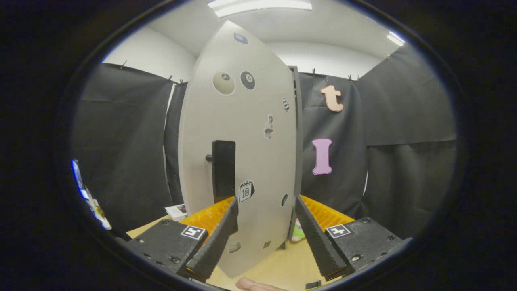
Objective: Open the shoe cabinet door, grab the shoes and put them into the shoe cabinet, then close the shoe cabinet door.
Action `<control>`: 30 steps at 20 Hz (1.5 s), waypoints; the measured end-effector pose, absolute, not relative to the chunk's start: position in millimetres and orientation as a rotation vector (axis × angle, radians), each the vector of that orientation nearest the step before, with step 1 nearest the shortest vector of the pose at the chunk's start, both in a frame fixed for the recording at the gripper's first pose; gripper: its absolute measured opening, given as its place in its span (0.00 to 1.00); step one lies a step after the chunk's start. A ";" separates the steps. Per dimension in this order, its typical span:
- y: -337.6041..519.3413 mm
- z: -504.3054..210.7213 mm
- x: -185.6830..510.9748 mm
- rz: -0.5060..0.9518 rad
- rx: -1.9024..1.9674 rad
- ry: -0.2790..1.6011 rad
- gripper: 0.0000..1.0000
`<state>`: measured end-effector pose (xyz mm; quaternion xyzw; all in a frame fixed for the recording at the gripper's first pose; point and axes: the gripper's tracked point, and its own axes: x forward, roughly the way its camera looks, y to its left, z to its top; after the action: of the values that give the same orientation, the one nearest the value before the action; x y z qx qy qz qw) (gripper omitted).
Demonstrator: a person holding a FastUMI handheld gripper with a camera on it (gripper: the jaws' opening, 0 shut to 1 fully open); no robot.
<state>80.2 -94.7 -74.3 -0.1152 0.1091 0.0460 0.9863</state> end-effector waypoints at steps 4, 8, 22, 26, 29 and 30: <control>-58.0 -90.0 100.8 0.083 -0.205 0.200 0.94; -12.1 -122.8 125.4 0.115 -0.194 0.221 0.94; -22.8 -123.8 5.5 0.083 -0.188 0.210 0.97; -40.9 -97.5 -30.1 0.052 -0.153 0.133 0.97; -64.7 -85.8 -48.0 -0.027 -0.144 0.107 0.97; -68.5 -84.8 -53.5 -0.047 -0.150 0.111 0.97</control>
<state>-53.5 -68.5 -84.8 -0.0751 0.0554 -0.0236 0.9954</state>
